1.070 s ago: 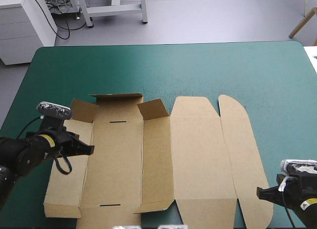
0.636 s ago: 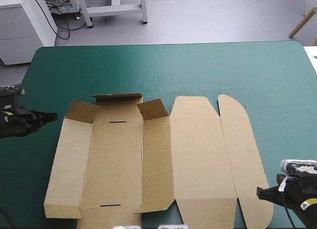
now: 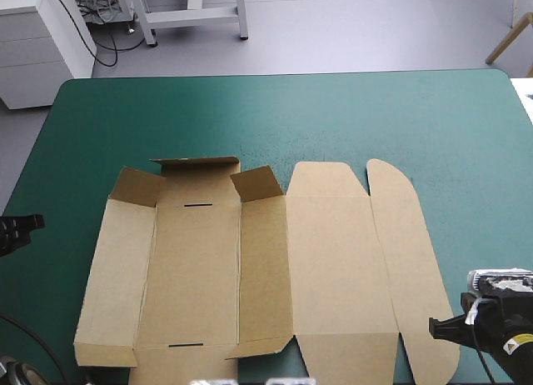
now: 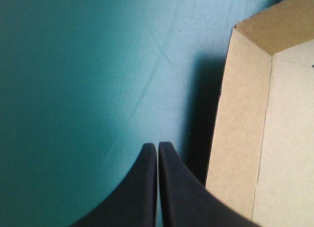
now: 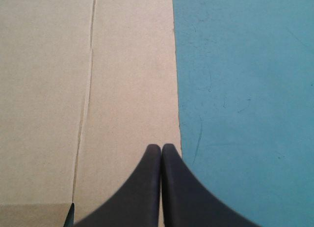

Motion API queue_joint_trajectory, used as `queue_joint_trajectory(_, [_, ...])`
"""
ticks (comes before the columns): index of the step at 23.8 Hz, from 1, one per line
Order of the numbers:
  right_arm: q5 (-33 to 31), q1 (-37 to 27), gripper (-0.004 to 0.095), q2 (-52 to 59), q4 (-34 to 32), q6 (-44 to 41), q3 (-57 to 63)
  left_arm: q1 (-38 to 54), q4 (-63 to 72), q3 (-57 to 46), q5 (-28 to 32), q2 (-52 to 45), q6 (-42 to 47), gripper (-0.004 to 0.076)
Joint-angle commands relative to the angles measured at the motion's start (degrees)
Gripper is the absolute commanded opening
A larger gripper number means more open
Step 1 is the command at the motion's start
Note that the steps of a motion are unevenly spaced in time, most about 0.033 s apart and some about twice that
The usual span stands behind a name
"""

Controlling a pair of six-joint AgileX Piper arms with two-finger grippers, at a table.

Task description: Fold the box

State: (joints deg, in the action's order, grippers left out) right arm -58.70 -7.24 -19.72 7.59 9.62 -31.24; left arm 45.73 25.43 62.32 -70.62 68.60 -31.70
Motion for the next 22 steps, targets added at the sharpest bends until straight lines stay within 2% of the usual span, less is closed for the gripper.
queue_joint_trajectory(1, [3.30, 0.26, -0.0019, -0.54, 0.46, 0.58, -1.30, 0.05, -1.22, 0.70, -3.64, -1.03, -0.32, 0.0001])
queue_joint_trajectory(6, [3.30, 0.35, -0.0019, -0.54, 0.46, 0.58, -1.30, 0.05, -3.26, 0.70, -3.64, -1.03, -0.32, 0.0016])
queue_joint_trajectory(12, [3.30, 3.15, -0.0019, -0.54, 0.56, 0.58, -1.30, 0.05, -3.11, 0.70, -3.64, -1.03, 0.28, 0.0542])
queue_joint_trajectory(14, [3.30, 3.67, -0.0019, -0.54, 0.56, 0.58, -1.30, 0.05, -2.60, 0.56, -3.64, -1.03, 3.05, 0.0641])
queue_joint_trajectory(15, [3.30, 3.67, -0.0019, -0.54, 0.56, 0.58, -1.30, 0.05, -2.19, 0.43, -3.64, -1.03, 4.28, 0.0672])
queue_joint_trajectory(20, [3.30, 3.67, -0.0019, -0.54, 0.56, 0.58, -1.30, 0.05, -1.61, -5.81, -3.64, -1.03, 4.09, 0.0671])
queue_joint_trajectory(22, [3.30, 3.67, -0.0020, -0.54, 0.56, 0.58, -1.30, 0.05, -1.08, -9.83, -3.64, -1.03, 1.47, 0.0671])
